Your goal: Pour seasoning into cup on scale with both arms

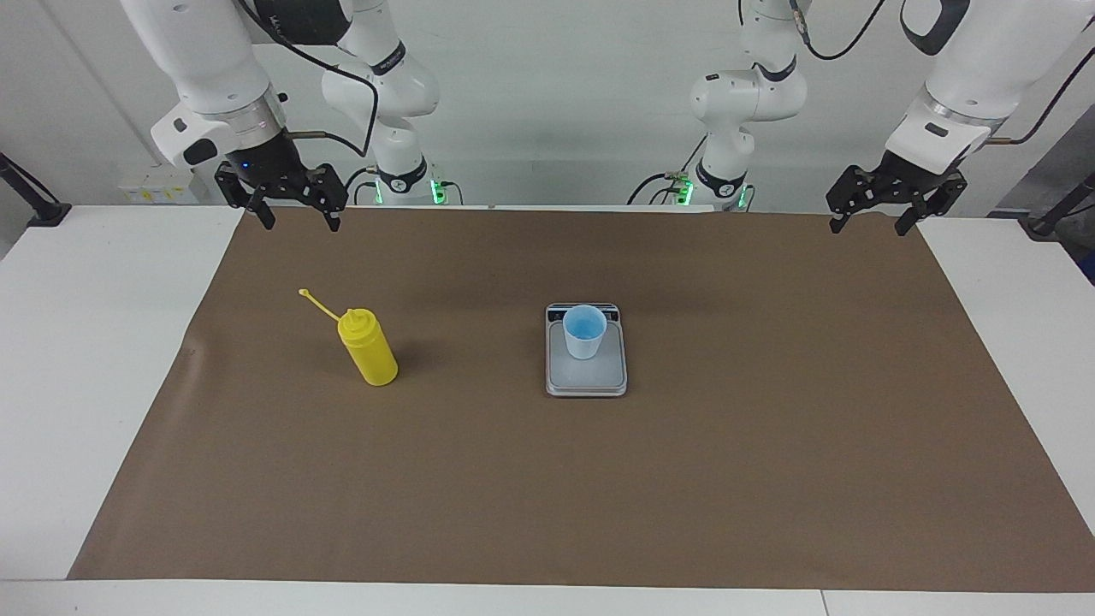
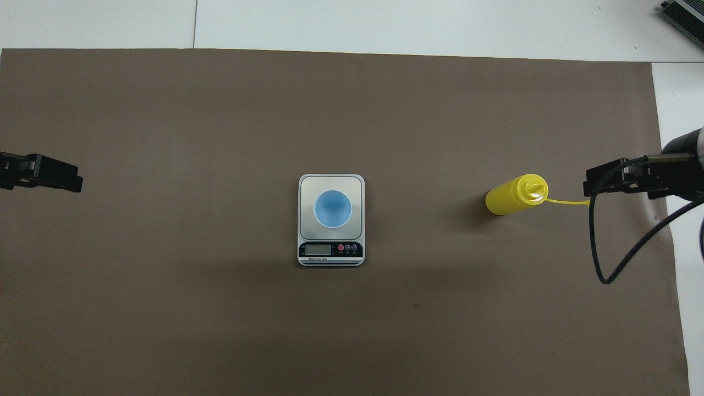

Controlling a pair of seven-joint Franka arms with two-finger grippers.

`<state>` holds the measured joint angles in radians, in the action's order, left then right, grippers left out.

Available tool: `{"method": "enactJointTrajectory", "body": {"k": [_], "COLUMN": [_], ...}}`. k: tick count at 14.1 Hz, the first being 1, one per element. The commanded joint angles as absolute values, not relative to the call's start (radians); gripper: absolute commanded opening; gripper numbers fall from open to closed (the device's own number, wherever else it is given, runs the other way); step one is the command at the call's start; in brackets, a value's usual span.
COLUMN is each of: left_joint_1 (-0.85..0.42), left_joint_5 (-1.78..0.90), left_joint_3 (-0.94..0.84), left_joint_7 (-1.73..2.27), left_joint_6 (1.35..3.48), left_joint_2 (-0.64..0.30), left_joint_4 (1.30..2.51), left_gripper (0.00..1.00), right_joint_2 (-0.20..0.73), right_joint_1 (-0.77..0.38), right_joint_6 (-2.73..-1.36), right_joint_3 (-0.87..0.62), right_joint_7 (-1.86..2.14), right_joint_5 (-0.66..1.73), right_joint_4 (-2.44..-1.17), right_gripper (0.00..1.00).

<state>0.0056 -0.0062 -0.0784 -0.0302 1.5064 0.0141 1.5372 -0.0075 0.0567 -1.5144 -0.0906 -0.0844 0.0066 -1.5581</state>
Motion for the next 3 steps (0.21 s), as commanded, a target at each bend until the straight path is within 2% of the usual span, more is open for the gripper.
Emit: {"method": "enactJointTrajectory", "body": {"k": [1,3], "left_joint_1": [0.017,0.017], "left_joint_5": [-0.020,-0.021], "left_joint_3": [-0.081,-0.081], "left_joint_7": [-0.034,-0.034], "left_joint_6": [1.493,1.493], "left_joint_2": [0.021,0.021], "left_joint_4": [1.540,1.540], "left_gripper": [1.00,1.00], "right_joint_2": [-0.034,-0.032], "right_joint_1": [0.060,0.066], "right_joint_6": [-1.531,-1.535], "right_joint_3": [-0.095,-0.094], "right_joint_7": [-0.064,-0.061], "right_joint_5": [-0.009,-0.005], "right_joint_4": [-1.591,-1.588], "right_gripper": [1.00,1.00]}}
